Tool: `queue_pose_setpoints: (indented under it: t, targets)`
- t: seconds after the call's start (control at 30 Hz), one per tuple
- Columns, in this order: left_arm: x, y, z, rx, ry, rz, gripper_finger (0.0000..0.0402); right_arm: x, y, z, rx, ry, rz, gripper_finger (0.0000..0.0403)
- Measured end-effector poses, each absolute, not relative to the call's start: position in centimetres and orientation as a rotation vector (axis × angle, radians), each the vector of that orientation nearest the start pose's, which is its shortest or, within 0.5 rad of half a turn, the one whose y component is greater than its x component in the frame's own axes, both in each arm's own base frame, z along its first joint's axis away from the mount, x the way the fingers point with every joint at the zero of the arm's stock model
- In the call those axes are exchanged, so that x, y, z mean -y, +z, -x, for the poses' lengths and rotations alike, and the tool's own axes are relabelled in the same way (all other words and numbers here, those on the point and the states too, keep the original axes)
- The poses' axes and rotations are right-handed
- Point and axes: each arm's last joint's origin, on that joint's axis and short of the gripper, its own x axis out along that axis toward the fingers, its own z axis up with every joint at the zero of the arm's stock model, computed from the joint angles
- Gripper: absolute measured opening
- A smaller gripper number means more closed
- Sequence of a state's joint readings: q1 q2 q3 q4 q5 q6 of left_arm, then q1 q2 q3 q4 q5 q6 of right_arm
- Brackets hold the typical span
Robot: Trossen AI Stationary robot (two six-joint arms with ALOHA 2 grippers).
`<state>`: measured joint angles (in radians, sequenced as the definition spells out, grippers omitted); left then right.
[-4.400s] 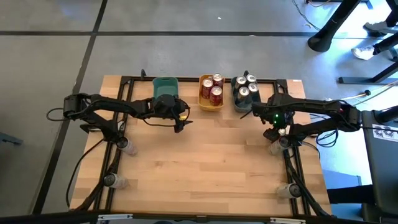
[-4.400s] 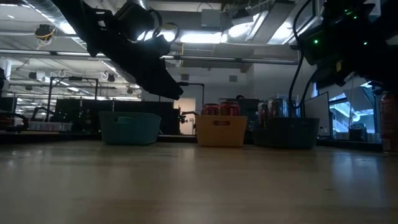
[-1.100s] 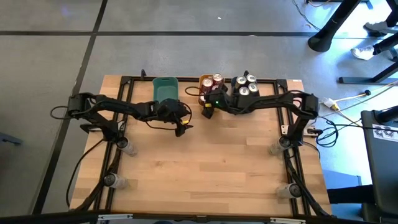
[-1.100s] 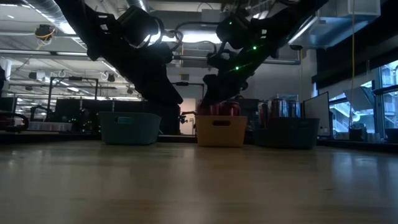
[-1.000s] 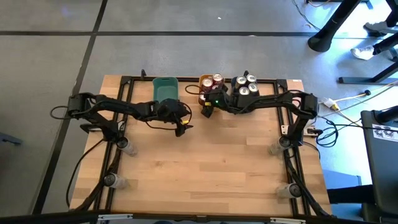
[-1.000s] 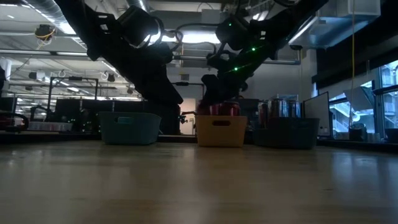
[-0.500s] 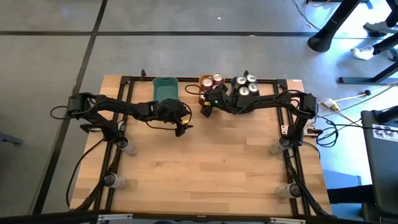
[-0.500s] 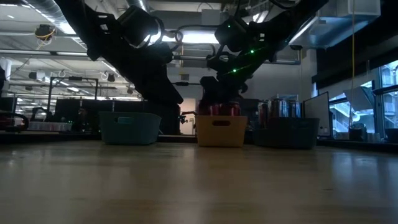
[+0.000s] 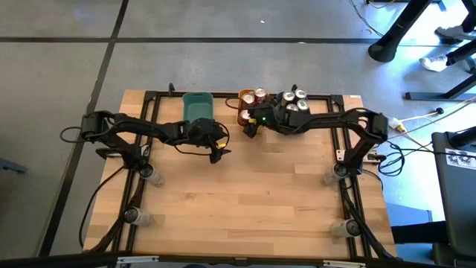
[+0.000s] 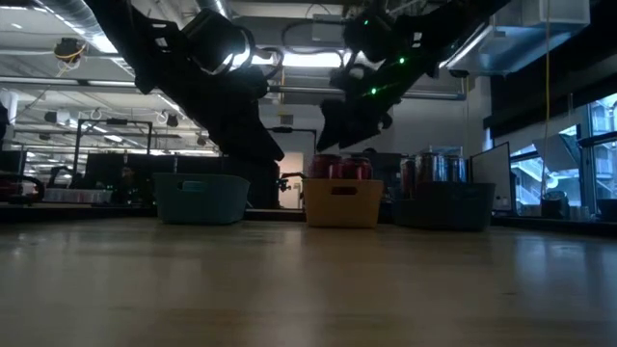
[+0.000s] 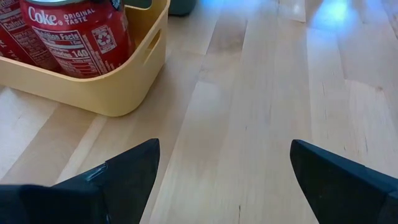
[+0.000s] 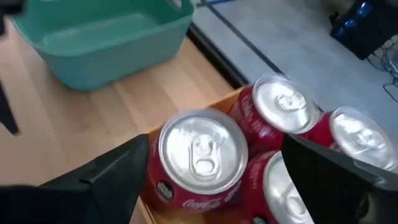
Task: Sort soda cans
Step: Put the top left white pink soda can into the green bin
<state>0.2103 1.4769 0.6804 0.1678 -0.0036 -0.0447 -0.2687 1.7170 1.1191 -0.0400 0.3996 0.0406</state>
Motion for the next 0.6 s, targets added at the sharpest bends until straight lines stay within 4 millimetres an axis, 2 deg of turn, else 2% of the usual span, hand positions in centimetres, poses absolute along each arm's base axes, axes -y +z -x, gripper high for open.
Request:
queue_pose_setpoints:
  t: [0.17,0.33,0.47,0.6]
  targets:
    - [-6.0,17.6,-28.1,-0.626,0.221,0.108,0.0349,10.5,24.7,-34.0,-0.600,-0.647,-0.007,0.0360]
    - [-6.0,17.6,-28.1,-0.626,0.221,0.107,0.0349,9.7,26.7,-32.7,-0.575,-0.527,-0.095,0.0360]
    - [-6.0,17.6,-28.1,-0.623,0.221,0.109,0.0349,8.6,27.5,-32.2,-0.575,-0.340,-0.201,0.0360]
    - [-6.0,17.6,-28.1,-0.624,0.223,0.113,0.0349,5.6,29.5,-31.4,-0.544,-0.089,-0.249,0.0360]
